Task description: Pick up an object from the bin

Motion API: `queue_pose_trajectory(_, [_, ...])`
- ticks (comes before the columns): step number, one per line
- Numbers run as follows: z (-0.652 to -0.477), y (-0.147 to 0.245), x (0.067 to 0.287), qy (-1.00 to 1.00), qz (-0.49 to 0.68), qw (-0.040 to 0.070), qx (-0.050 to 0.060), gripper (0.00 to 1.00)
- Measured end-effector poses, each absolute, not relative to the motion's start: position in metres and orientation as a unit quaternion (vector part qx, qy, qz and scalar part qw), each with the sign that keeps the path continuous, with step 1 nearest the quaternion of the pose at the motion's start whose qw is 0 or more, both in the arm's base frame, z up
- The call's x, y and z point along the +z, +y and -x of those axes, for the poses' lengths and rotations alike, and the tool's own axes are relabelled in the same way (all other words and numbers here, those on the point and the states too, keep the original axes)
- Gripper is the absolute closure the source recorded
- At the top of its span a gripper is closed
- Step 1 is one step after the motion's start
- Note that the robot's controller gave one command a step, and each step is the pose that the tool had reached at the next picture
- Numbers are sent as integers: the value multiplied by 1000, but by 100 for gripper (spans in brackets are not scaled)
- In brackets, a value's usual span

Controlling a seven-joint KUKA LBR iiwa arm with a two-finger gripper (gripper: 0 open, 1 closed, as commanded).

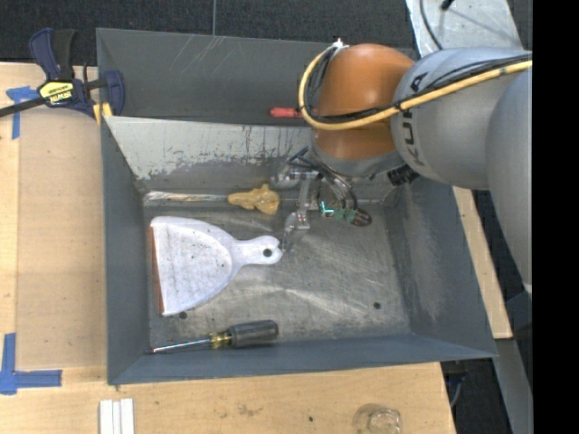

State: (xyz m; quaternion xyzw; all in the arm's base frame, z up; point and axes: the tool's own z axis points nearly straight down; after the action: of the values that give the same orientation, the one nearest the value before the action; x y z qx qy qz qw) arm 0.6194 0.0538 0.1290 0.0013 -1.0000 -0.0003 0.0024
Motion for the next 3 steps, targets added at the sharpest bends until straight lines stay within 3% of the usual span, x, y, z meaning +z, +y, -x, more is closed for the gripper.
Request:
queue_pose_trajectory(1, [-622, 54, 134, -1000, -1, -2, 0, 0])
queue_pose_trajectory(2, [-621, 68, 96, -1000, -27, -4, 0, 0])
queue_pose_trajectory(3, [-620, 101, 78, -1000, -9, -9, -1, 100])
